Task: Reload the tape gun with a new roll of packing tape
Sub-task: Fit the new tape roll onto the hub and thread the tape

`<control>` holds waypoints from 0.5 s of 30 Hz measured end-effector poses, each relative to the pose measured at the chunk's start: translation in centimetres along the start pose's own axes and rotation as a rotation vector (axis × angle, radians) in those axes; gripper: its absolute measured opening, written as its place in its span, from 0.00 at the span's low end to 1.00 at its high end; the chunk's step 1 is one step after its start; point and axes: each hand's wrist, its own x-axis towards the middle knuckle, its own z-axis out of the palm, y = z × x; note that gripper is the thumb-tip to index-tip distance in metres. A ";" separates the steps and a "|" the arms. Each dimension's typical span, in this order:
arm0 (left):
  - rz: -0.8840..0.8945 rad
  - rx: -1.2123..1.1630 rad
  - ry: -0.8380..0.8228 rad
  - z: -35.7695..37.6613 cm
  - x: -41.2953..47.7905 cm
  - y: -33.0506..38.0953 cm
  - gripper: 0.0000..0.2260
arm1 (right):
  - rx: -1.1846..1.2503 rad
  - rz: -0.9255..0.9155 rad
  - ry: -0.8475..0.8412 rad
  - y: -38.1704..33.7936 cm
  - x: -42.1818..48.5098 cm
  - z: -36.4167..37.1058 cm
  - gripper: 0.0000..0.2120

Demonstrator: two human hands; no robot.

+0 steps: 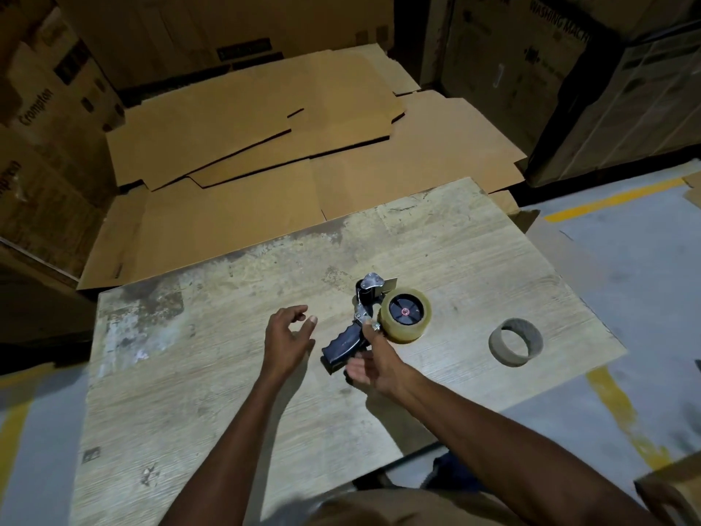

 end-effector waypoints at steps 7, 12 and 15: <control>-0.001 0.021 0.007 -1.9 -1.0 0.1 0.11 | 0.366 -0.025 -0.072 -1.3 2.0 2.4 0.40; 0.048 0.001 -0.009 -2.5 -0.6 1.6 0.11 | 0.458 -0.063 -0.044 -2.1 1.0 2.5 0.39; 0.093 -0.024 -0.020 -2.6 -0.3 3.0 0.12 | 0.446 -0.114 0.045 -2.2 0.7 1.2 0.33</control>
